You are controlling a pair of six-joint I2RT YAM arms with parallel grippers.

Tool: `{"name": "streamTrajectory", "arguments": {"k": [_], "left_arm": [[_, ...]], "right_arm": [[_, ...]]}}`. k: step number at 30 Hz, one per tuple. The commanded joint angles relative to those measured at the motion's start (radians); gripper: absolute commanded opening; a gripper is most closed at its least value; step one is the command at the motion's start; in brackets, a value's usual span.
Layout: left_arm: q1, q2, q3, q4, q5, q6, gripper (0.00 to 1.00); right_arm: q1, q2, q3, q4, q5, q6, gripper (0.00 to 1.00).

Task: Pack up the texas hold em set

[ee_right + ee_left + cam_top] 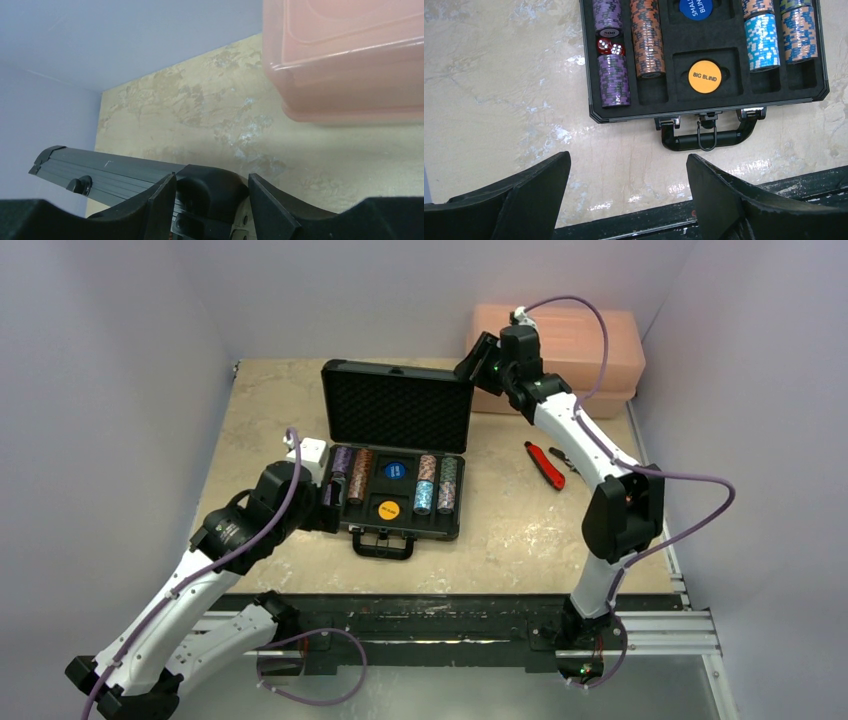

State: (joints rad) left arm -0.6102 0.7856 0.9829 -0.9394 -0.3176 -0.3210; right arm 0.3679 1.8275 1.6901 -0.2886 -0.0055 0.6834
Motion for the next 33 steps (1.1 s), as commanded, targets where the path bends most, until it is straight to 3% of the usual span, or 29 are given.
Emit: {"name": "streamTrajectory", "arguments": {"k": [1, 25, 33], "left_arm": [[0.006, -0.012, -0.011, 0.031, 0.000, 0.011, 0.86], [0.006, -0.020, -0.013, 0.028, -0.014, 0.008, 0.86], [0.006, -0.017, -0.012, 0.028, -0.014, 0.008, 0.86]], "right_arm": [[0.081, -0.059, -0.062, -0.030, -0.052, -0.001, 0.57], [0.253, -0.202, -0.311, 0.024, 0.024, -0.001, 0.57], [0.306, -0.240, -0.423, 0.055, 0.048, 0.076, 0.53]]}}
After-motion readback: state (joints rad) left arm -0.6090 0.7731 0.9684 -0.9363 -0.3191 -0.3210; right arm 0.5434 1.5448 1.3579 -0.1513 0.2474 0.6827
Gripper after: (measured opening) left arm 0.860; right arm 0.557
